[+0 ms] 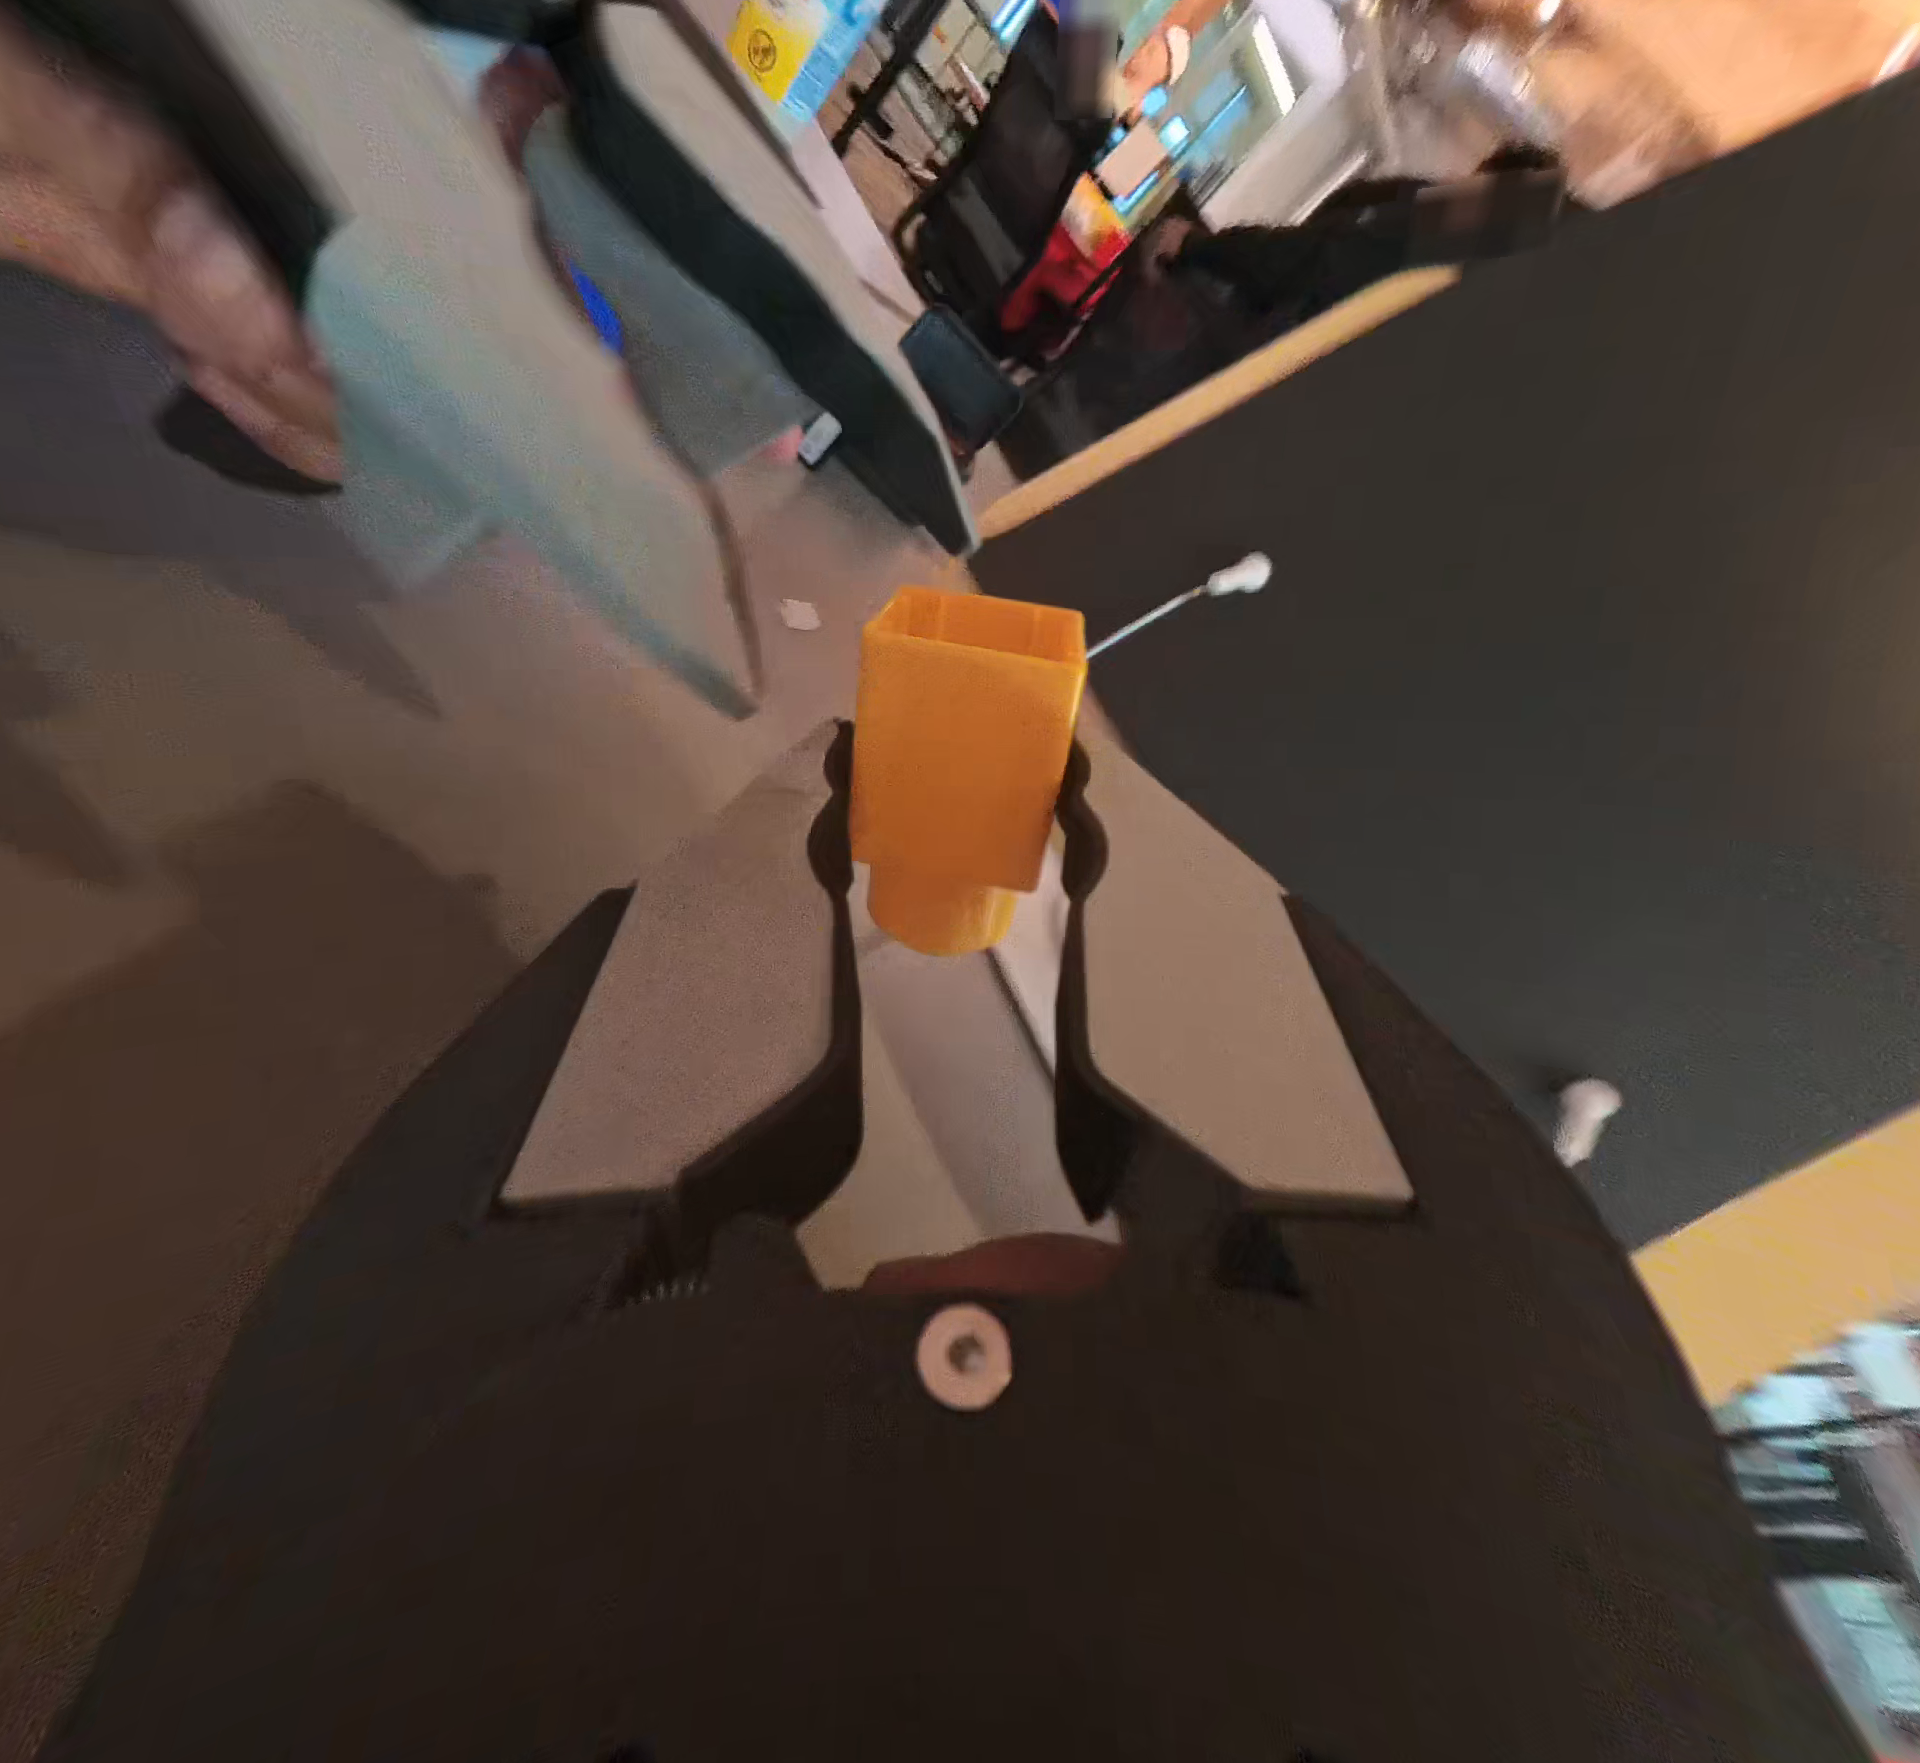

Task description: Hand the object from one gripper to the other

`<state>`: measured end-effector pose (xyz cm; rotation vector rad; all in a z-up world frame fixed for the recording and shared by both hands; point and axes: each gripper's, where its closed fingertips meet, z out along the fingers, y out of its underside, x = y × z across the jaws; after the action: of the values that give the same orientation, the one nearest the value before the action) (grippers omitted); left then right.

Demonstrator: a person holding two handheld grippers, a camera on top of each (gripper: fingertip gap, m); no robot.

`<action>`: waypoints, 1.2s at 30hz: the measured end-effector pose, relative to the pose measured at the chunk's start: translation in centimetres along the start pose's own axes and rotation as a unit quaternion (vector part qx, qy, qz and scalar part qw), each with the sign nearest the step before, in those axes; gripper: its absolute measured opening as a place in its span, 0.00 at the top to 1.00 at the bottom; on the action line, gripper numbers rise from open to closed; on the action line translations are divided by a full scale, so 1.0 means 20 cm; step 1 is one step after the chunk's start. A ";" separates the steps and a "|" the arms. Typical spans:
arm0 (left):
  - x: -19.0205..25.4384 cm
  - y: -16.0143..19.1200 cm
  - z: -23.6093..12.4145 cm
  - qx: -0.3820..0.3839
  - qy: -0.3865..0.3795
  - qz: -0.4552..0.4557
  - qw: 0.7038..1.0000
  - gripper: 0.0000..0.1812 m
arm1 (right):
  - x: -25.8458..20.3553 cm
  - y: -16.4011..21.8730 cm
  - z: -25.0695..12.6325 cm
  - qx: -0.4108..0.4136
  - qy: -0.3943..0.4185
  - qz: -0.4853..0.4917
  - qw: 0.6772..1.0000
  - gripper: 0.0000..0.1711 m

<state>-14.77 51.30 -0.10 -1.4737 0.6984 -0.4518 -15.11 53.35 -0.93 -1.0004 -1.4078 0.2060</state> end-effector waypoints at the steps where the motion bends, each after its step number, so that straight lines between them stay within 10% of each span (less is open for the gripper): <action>1: 0.01 -0.02 0.00 0.010 0.019 -0.042 0.999 0.65 | -0.01 -0.01 0.01 -0.005 0.015 -0.036 0.999 0.80; 6: 0.08 0.04 0.03 -0.022 0.054 -0.066 0.996 0.78 | -0.10 -0.06 0.04 -0.006 0.027 -0.093 0.995 0.79; 10: -0.05 0.11 0.04 -0.083 -0.068 0.120 0.987 0.81 | -0.13 0.02 0.06 -0.047 0.018 -0.132 0.990 0.76; 14: -0.17 0.03 -0.03 -0.092 -0.203 0.391 0.893 0.81 | -0.13 0.05 0.02 -0.030 -0.070 0.046 0.996 0.73; 19: -0.04 -0.07 -0.04 -0.022 -0.201 0.526 0.826 0.81 | -0.07 -0.12 -0.05 0.082 -0.186 0.328 0.923 0.54; 25: 0.13 -0.09 0.00 0.023 -0.142 0.501 0.853 0.80 | -0.11 -0.21 -0.11 0.133 -0.270 0.379 0.875 0.61; 29: 0.12 -0.06 0.01 0.017 -0.133 0.457 0.880 0.78 | -0.08 -0.15 -0.07 0.091 -0.182 0.269 0.942 0.62; 36: 0.10 0.08 0.01 -0.042 0.024 0.103 0.994 0.57 | -0.04 -0.04 -0.03 -0.001 -0.006 -0.036 0.999 0.62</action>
<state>-13.50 50.23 -1.95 -1.4553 0.9065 -0.3028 -15.07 52.14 -0.85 -0.9496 -1.4521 0.1572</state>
